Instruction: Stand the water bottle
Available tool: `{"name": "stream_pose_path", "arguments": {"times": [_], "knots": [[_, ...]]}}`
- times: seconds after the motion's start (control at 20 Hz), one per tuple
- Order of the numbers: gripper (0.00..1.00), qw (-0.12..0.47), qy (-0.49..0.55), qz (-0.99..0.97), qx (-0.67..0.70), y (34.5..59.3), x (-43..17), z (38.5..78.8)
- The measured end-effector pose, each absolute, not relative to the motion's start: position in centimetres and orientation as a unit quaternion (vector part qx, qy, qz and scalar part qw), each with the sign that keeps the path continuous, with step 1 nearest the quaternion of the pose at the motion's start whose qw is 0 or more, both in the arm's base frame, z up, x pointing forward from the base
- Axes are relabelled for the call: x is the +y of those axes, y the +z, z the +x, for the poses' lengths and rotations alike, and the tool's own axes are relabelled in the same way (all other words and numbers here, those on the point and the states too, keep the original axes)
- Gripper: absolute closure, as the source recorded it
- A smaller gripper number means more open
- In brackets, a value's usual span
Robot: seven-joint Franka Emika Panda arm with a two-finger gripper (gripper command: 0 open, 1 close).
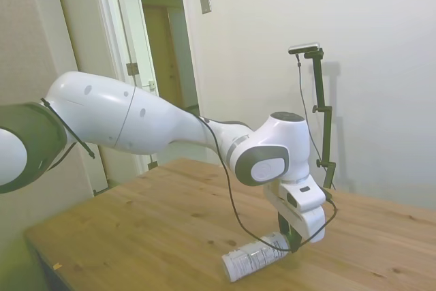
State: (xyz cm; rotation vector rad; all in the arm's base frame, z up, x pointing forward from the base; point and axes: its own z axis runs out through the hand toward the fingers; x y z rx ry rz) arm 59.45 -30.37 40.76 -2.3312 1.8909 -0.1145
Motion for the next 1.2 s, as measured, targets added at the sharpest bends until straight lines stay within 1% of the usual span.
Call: {"name": "stream_pose_path", "arguments": {"times": [0.15,0.25,0.35,0.45,0.75,0.95,1.2], "knots": [[1.0,0.087,-0.063,-0.769,0.631,45.4,-27.9,59.2],[1.0,0.088,-0.086,-0.758,0.64,48.2,-26.0,58.7],[1.0,0.077,-0.115,-0.744,0.653,50.2,-24.1,58.2],[1.0,0.061,-0.148,-0.727,0.668,51.5,-22.3,57.6],[1.0,0.002,-0.249,-0.659,0.71,52.3,-19.4,55.5],[1.0,-0.031,-0.305,-0.612,0.729,52.9,-17.8,55.4],[1.0,-0.058,-0.325,-0.588,0.738,51.0,-14.3,57.3]]}}
